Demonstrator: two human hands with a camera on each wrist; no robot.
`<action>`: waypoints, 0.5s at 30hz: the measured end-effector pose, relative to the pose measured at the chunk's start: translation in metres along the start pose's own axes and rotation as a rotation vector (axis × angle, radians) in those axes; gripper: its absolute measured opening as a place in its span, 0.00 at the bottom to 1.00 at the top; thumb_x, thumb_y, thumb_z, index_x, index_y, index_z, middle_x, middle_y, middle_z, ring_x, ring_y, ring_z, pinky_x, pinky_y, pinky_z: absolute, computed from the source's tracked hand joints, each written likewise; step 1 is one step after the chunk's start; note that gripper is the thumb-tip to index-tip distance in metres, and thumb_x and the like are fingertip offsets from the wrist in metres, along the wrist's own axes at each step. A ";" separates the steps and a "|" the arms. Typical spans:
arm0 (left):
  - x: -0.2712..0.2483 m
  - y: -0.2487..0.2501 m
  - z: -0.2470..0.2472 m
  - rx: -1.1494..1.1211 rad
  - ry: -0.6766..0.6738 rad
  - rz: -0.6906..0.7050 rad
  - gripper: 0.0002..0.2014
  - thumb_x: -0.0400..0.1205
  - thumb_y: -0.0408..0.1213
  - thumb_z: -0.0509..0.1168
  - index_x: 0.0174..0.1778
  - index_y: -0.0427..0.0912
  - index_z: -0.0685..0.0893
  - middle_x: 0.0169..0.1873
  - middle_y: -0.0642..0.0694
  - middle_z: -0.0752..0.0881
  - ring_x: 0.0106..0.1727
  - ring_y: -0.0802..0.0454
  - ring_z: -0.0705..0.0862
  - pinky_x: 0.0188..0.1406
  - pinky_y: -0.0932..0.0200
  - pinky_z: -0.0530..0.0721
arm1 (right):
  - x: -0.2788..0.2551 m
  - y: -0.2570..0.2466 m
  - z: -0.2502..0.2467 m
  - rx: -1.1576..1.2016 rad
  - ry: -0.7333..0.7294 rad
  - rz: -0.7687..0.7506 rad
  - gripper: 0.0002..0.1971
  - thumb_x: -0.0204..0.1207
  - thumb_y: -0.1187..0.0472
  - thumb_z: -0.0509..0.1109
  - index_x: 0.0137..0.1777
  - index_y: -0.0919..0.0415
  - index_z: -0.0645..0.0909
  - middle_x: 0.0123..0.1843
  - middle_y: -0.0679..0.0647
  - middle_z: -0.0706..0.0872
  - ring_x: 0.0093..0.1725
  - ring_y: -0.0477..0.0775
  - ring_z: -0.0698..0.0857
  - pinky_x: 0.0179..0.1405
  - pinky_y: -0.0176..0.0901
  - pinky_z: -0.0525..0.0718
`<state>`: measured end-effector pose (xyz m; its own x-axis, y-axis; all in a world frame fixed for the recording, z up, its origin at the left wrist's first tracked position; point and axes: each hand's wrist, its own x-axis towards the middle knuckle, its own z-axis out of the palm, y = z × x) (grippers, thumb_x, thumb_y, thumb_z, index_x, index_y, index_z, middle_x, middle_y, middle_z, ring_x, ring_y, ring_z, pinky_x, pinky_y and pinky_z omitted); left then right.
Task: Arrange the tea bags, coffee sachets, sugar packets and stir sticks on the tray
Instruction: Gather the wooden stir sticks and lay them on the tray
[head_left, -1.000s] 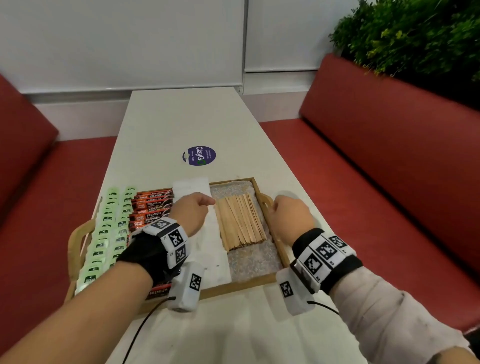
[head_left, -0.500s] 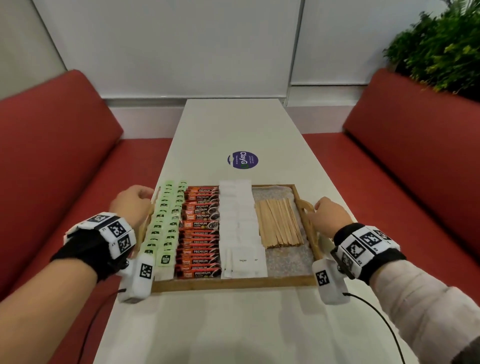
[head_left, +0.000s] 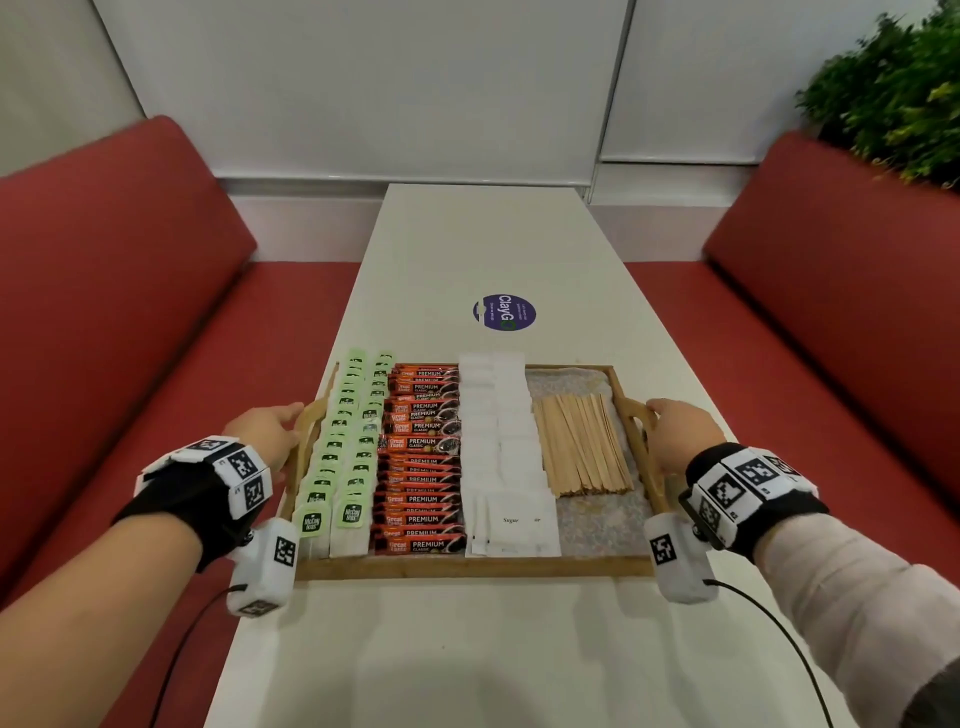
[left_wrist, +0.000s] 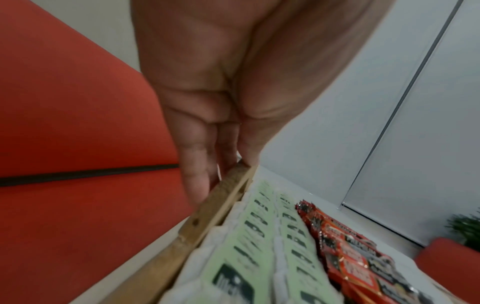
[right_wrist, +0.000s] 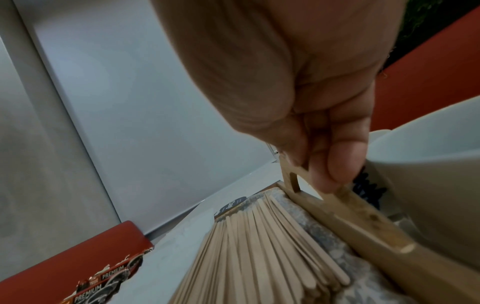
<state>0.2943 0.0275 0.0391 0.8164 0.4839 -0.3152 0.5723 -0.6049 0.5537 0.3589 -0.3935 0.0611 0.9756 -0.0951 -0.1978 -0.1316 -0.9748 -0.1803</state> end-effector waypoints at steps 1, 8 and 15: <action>0.000 0.000 0.001 0.024 0.009 0.010 0.24 0.84 0.30 0.61 0.77 0.48 0.71 0.56 0.38 0.87 0.46 0.39 0.87 0.40 0.52 0.85 | 0.001 0.000 0.001 -0.019 0.002 -0.007 0.17 0.81 0.69 0.57 0.69 0.63 0.75 0.65 0.61 0.83 0.63 0.61 0.81 0.59 0.46 0.78; -0.005 0.015 0.001 0.513 -0.008 0.135 0.22 0.88 0.38 0.51 0.79 0.41 0.66 0.67 0.37 0.80 0.61 0.38 0.82 0.55 0.54 0.81 | 0.007 -0.005 0.003 -0.126 -0.007 -0.016 0.11 0.82 0.67 0.57 0.60 0.64 0.78 0.60 0.61 0.84 0.60 0.61 0.82 0.53 0.44 0.77; -0.004 0.029 0.008 0.806 -0.028 0.154 0.22 0.85 0.29 0.50 0.77 0.34 0.60 0.63 0.37 0.81 0.61 0.40 0.82 0.51 0.53 0.80 | 0.008 -0.014 0.006 -0.185 -0.007 0.014 0.15 0.85 0.61 0.56 0.67 0.65 0.73 0.65 0.60 0.83 0.62 0.59 0.82 0.55 0.44 0.78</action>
<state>0.3079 0.0025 0.0502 0.8857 0.3493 -0.3060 0.3253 -0.9369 -0.1279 0.3674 -0.3793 0.0561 0.9726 -0.1087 -0.2057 -0.1104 -0.9939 0.0030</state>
